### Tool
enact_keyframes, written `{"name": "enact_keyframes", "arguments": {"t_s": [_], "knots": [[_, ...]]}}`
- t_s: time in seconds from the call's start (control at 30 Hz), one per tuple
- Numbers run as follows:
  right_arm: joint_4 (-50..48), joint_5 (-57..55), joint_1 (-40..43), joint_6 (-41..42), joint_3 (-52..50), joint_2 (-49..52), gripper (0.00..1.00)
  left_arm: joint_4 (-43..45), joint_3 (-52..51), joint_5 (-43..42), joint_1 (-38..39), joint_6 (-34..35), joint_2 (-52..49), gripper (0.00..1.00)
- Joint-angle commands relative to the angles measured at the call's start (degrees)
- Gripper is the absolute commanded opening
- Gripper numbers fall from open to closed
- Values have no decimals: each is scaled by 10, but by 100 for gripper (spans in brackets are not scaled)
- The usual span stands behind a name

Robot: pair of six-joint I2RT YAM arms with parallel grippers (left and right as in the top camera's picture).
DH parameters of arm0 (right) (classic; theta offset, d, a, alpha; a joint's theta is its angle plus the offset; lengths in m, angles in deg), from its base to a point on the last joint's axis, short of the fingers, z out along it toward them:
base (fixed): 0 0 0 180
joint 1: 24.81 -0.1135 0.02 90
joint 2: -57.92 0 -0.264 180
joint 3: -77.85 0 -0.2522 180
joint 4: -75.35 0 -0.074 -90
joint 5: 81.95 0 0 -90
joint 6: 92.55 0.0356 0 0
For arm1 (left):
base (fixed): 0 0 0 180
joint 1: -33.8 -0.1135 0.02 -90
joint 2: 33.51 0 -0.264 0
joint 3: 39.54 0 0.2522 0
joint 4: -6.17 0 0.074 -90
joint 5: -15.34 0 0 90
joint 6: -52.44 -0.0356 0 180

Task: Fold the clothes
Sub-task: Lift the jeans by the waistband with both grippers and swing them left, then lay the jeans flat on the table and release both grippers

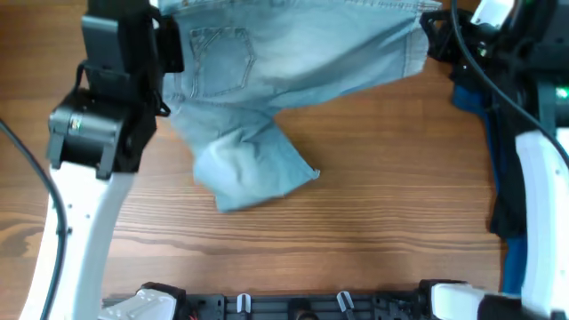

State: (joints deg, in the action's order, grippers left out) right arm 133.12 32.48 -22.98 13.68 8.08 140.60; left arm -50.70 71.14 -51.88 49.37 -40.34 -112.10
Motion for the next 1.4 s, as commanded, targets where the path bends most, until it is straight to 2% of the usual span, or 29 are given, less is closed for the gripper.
{"name": "enact_keyframes", "arguments": {"t_s": [0.0, 0.27, 0.4, 0.53, 0.73, 0.83, 0.97, 1.07, 1.2, 1.3, 1.33, 1.37], "knots": [[7, -13, 21, -10, 12, -93, 4, 13, 53, 21, 67, -30, 91, 4], [44, -87, 59, 5, 12, -260, 4, 6, 65, 24, 196, -45, 240, 4], [67, -160, 59, 5, 28, -316, 4, 9, 67, 22, 221, -45, 300, 4], [87, -174, 59, 4, 55, -325, 4, 16, 66, 46, 224, -61, 324, 4], [83, -156, 59, 3, 59, -288, 5, 12, 66, 205, 224, -85, 270, 4], [78, -85, 59, 3, 59, -225, 4, 9, 66, 278, 223, -108, 204, 4], [59, -7, 59, 3, 59, -143, 4, 9, 66, 297, 166, -107, 125, 4], [34, 70, 56, 3, 59, -63, 4, 4, 66, 250, 69, -89, 59, 4], [-9, 86, 25, 4, 59, 49, 4, -2, 66, 15, -66, -57, -50, 4], [-70, 86, 5, 10, 59, 127, 7, 30, 66, -92, -123, -40, -140, 9], [-99, 82, -2, 19, 59, 158, 14, 48, 66, -113, -139, -26, -174, 18], [-124, 82, -6, 18, 59, 183, 45, 70, 66, -131, -154, -23, -212, 47]]}}
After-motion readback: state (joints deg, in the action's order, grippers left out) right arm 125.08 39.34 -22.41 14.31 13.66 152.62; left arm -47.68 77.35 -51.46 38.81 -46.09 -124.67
